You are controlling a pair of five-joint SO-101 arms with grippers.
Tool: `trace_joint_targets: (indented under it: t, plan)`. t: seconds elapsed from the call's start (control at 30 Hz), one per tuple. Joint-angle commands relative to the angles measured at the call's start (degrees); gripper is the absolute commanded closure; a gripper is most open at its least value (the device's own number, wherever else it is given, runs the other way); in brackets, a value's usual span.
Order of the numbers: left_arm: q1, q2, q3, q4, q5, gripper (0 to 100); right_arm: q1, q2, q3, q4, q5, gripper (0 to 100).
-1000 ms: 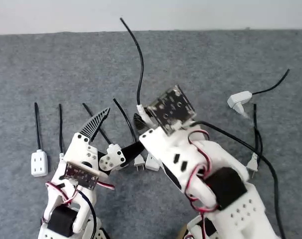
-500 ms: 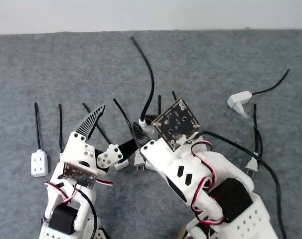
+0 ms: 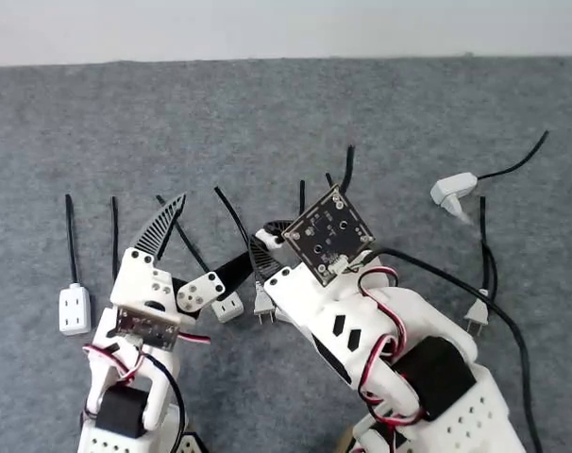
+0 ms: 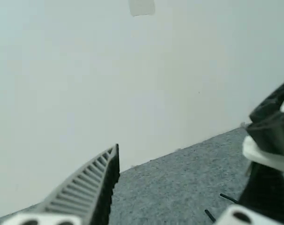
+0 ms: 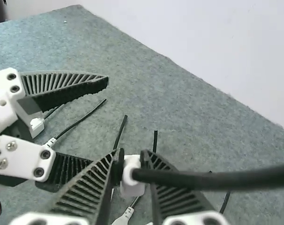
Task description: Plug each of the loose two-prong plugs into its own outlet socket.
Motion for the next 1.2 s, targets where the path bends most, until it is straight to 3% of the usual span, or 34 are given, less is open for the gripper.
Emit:
trace_joint_targets:
  t: [0.0, 1.17]
  plan:
    - [-1.1, -0.6, -0.3, -1.8, 0.4, 59, -0.7, -0.6, -0.4, 1.8, 1.8, 99.1]
    - [-5.1, -0.6, 0.2, -3.8, 0.4, 59, -0.7, -0.7, 0.1, 10.9, 9.2, 99.1]
